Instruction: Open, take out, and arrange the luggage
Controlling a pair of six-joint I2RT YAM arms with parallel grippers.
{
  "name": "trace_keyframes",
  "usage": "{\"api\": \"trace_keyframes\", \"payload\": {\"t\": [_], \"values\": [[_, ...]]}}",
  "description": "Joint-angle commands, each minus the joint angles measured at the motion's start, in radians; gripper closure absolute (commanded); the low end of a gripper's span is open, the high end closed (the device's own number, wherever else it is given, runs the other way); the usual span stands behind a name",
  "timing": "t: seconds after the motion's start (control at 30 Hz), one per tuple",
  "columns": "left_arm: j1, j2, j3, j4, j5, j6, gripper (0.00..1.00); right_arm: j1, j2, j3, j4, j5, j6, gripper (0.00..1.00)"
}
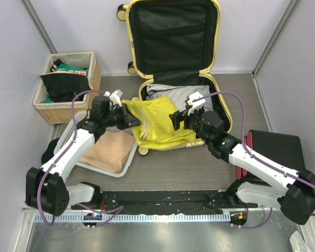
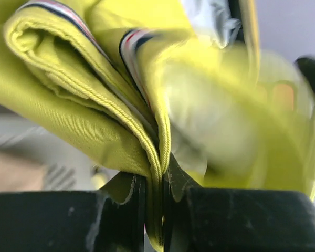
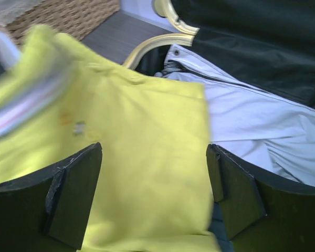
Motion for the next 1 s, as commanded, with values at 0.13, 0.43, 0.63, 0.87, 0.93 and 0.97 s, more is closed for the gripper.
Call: {"api": "trace_keyframes", "payload": {"t": [0.13,0.43,0.63,0.87,0.93,0.97], "values": [[0.221,-0.17,-0.02,-0.49,0.165,0.345,1.0,-0.025,0.023,0.021,0.093,0.095,0.004,0.11],[0.308,-0.113,0.067,-0.698,0.248,0.502,1.0,-0.027,0.06,0.037,0.074,0.124,0.032,0.11],[0.32,-0.158,0.066,-0.72,0.198,0.493,1.0,-0.025,0.14,0.058,0.009,0.027,0.141,0.13],[0.339,-0.159,0.067,-0.739,0.182,0.499,1.0,-0.025,0.158,0.003,0.046,-0.222,0.326,0.19],[0.342,-0.158,0.069,-0.741,0.181,0.499,1.0,-0.024,0.178,-0.017,0.06,-0.266,0.375,0.2],[0.342,-0.155,0.07,-0.741,0.179,0.5,1.0,-0.024,0.186,-0.021,0.069,-0.283,0.389,0.22]]}}
